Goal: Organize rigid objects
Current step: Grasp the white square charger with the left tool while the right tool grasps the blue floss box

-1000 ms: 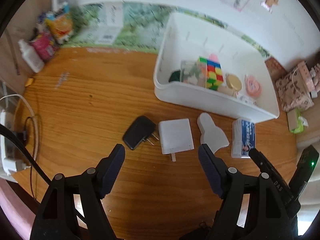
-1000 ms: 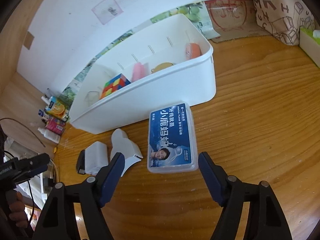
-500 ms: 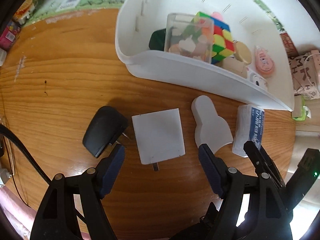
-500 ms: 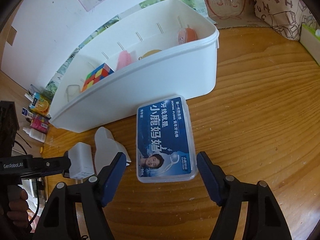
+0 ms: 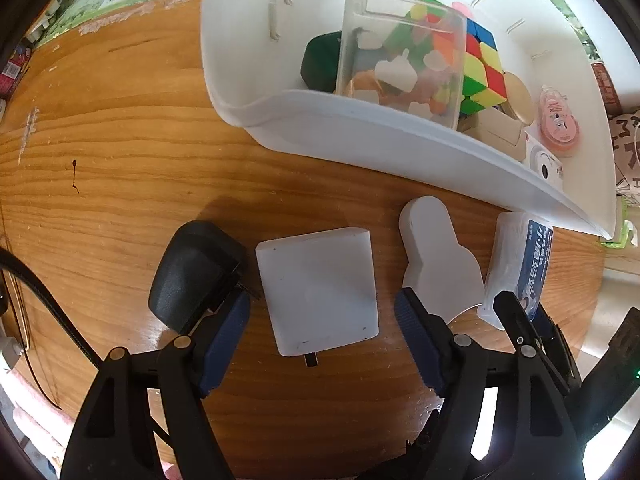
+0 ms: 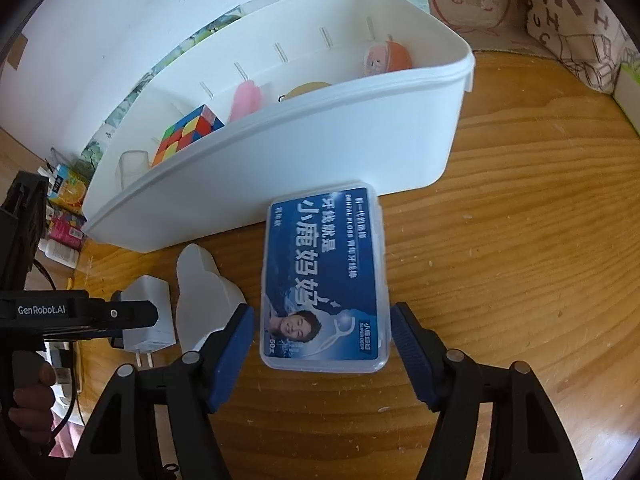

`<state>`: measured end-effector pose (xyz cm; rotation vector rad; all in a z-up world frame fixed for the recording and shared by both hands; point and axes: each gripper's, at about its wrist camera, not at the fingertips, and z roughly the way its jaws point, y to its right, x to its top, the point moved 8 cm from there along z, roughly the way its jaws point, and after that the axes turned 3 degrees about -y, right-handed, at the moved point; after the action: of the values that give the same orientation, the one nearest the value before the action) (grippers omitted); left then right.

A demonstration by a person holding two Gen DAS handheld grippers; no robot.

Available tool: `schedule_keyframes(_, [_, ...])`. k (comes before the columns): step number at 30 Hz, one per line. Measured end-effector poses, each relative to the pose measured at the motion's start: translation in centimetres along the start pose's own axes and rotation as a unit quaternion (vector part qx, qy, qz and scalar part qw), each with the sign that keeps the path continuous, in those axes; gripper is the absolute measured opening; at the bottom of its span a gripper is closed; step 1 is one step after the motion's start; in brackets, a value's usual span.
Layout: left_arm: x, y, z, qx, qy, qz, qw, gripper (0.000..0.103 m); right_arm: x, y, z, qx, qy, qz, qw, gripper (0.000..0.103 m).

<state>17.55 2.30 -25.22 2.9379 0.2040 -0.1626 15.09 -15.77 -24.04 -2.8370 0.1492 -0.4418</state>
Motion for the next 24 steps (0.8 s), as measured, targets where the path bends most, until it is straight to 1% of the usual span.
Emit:
schedule_keyframes(2, [-0.1, 0.1, 0.4, 0.001, -0.006, -0.003, 1.0, 0.069, 0.0, -0.1, 0.0, -0.002, -0.002, -0.008, 1.0, 0.066])
schedule_keyframes(5, [-0.3, -0.2, 1.0, -0.008, -0.021, -0.01, 0.9997, 0.062, -0.1, -0.1, 0.1, -0.005, -0.006, -0.016, 1.0, 0.066])
schedule_keyframes(6, [-0.4, -0.3, 1.0, -0.011, -0.024, -0.013, 0.9996, 0.062, 0.0, -0.1, 0.1, -0.006, -0.007, -0.018, 1.0, 0.066])
schedule_keyframes(13, [-0.6, -0.3, 0.9, -0.008, -0.026, -0.011, 0.9996, 0.061, 0.1, -0.4, 0.2, -0.009, -0.012, -0.026, 1.0, 0.065])
schedule_keyframes(19, [-1.8, 0.2, 0.8, -0.006, -0.032, -0.001, 0.9995, 0.061, -0.2, -0.2, 0.0, 0.007, -0.016, -0.012, 1.0, 0.065])
schedule_keyframes(24, [-3.0, 0.7, -0.2, -0.011, -0.021, 0.012, 0.9997, 0.061, -0.4, -0.1, -1.0, 0.018, -0.004, -0.004, 1.0, 0.065])
